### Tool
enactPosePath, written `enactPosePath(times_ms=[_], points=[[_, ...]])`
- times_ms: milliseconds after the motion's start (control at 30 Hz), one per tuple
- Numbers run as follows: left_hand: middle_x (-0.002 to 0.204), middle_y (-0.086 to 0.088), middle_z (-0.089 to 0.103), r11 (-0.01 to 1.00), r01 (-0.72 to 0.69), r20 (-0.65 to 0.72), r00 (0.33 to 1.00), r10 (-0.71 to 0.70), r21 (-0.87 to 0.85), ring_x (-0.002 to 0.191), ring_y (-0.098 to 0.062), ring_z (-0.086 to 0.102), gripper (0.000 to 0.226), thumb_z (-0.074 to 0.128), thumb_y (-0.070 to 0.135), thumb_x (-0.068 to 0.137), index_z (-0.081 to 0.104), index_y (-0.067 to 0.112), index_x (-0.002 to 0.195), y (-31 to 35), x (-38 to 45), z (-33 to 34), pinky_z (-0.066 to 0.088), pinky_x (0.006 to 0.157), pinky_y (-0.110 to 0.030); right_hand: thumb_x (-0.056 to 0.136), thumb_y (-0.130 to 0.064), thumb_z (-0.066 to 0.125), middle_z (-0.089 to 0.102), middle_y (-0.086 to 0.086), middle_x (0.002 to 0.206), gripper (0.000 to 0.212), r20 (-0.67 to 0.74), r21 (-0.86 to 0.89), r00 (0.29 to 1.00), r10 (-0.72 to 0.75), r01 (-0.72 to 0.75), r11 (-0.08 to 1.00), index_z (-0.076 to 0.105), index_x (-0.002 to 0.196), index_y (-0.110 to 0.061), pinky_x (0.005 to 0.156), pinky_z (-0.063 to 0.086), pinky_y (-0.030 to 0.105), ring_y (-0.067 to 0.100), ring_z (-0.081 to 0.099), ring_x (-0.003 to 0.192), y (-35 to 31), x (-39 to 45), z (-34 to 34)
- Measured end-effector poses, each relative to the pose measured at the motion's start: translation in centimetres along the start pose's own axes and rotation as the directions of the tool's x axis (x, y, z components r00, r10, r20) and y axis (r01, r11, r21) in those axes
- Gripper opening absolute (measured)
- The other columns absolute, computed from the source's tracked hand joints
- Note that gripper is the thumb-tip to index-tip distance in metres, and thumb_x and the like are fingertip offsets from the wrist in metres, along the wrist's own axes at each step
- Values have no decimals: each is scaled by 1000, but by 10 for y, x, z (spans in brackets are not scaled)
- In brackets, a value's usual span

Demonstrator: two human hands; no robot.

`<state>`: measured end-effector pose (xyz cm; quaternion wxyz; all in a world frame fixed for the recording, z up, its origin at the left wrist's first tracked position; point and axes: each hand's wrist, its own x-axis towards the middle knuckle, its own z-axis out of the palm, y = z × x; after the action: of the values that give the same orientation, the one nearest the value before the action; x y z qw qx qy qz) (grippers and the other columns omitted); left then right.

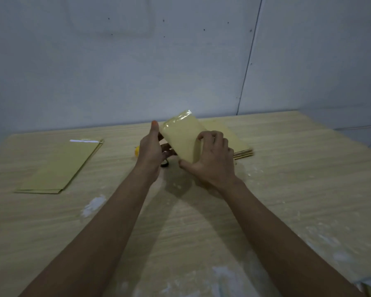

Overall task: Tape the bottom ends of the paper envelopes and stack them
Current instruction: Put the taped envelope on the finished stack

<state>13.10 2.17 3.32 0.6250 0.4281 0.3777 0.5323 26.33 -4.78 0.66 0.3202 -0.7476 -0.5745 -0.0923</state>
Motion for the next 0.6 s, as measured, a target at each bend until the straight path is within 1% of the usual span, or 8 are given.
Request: enactPosePath(times_ms=[67, 100, 167, 200, 267, 333, 467, 600], points=[[109, 6, 63, 966, -150, 1, 988, 153, 210, 80, -16, 67, 22, 44, 33, 106, 58, 17, 109, -12, -2, 6, 53, 58, -24, 56, -82, 45, 42, 6, 127, 93, -16, -21, 995, 94, -94, 995, 43, 125, -20, 91, 38, 45, 29, 42, 116, 14, 12, -4], [114, 5, 60, 893, -282, 32, 957, 290, 349, 83, -13, 66, 14, 47, 23, 105, 58, 19, 112, -22, -2, 6, 52, 62, -20, 60, -79, 52, 43, 8, 128, 89, -8, -33, 990, 141, -141, 989, 43, 126, -20, 91, 37, 46, 31, 42, 117, 23, 19, -5], [121, -3, 57, 657, -539, 198, 830, 522, 526, 90, -11, 62, 23, 52, 5, 98, 62, 21, 112, -42, 1, 1, 50, 74, -17, 66, -71, 63, 44, 11, 131, 84, 33, -49, 972, 232, -230, 972, 41, 129, -20, 94, 35, 48, 34, 40, 121, 34, 35, -5], [121, -6, 57, 562, -606, 279, 779, 561, 562, 95, -13, 62, 25, 54, 2, 93, 65, 19, 109, -51, 5, -1, 50, 80, -19, 67, -70, 65, 44, 12, 133, 85, 63, -64, 959, 276, -273, 960, 40, 131, -20, 96, 34, 50, 35, 39, 123, 39, 42, -4], [121, -5, 59, 405, -664, 401, 723, 562, 629, 105, -20, 61, 23, 56, 9, 87, 69, 17, 104, -62, 12, -4, 52, 90, -38, 68, -72, 64, 43, 15, 138, 90, 119, -97, 929, 350, -340, 935, 36, 136, -19, 99, 33, 53, 37, 37, 127, 47, 57, -1], [124, -1, 61, 286, -652, 465, 724, 509, 702, 108, -23, 61, 26, 53, 24, 87, 70, 21, 105, -68, 16, -5, 51, 90, -49, 68, -73, 63, 41, 17, 141, 96, 153, -113, 907, 393, -379, 918, 32, 140, -18, 101, 32, 54, 38, 34, 129, 56, 70, 5], [133, 3, 60, 136, -609, 510, 748, 424, 781, 121, -22, 56, 29, 54, 34, 87, 70, 27, 110, -74, 13, -4, 34, 100, -41, 68, -73, 63, 37, 18, 146, 103, 206, -139, 876, 437, -415, 899, 25, 146, -17, 107, 26, 59, 40, 29, 135, 69, 93, 13], [136, 3, 58, 112, -592, 518, 770, 373, 798, 128, -19, 52, 31, 54, 37, 87, 69, 27, 112, -79, 16, -3, 30, 102, -43, 69, -74, 64, 32, 20, 151, 111, 277, -190, 855, 438, -398, 897, 15, 150, -16, 110, 14, 69, 43, 24, 139, 77, 101, 20]])
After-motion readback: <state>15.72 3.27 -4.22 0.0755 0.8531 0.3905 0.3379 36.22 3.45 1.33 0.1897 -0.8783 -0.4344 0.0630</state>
